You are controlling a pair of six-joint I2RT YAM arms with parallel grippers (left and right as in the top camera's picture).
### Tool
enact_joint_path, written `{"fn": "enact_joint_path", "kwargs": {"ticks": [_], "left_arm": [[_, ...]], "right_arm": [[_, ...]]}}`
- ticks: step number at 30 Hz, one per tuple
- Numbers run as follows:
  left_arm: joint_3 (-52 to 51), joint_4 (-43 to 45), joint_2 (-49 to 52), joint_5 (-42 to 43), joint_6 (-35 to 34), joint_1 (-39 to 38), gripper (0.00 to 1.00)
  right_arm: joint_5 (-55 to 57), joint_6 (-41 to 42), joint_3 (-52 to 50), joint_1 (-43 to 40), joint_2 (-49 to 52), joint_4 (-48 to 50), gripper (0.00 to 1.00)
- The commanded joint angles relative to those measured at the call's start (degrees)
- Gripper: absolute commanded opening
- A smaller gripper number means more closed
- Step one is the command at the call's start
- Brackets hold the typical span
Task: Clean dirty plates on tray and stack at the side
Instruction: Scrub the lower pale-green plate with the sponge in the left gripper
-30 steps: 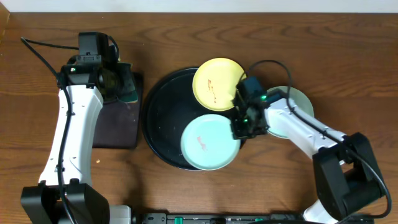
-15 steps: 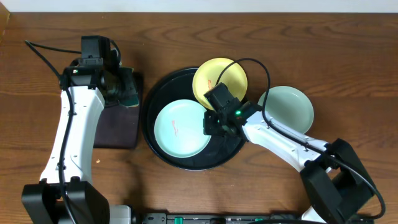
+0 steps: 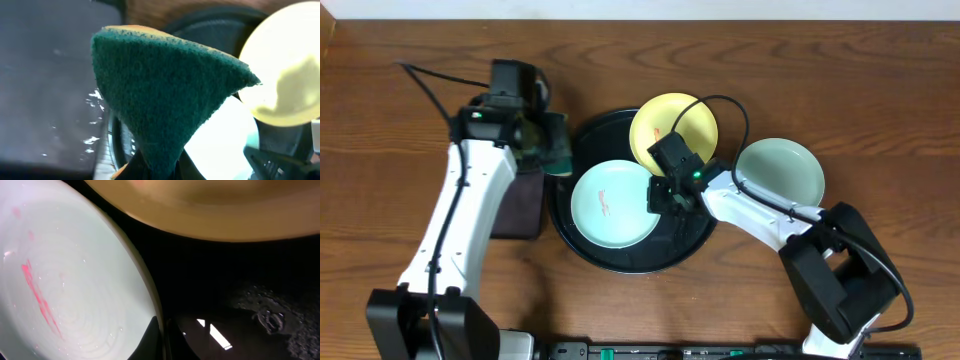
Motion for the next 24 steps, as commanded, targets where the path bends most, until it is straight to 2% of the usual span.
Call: {"fn": "enact_joint_path", "kwargs": {"ticks": [1,13,19,24], "left_arm": [[-2.84,0.28,0.39,-0.35,-3.15,-2.05,0.07],[-16.79,10.43,0.57,-0.37,-10.62,-9.92,0.07],[-22.67,17.55,1.75,-0.57,-13.18,-10.51,0.07],[-23.69,19.76,5.53,-0.52,-14.19,-10.54,0.07]], "right_arm": [[-0.92,0.79,1.2,-0.83,0.55,0.17,0.01],[-1.79,-0.35,1.2,-0.87,0.55,0.37,0.01],[-1.84,-0.63,1.2,-0.87,0.55,0.5,0.01],[-2.23,-1.11,1.2,-0.87,0.55,0.59,0.01]]}}
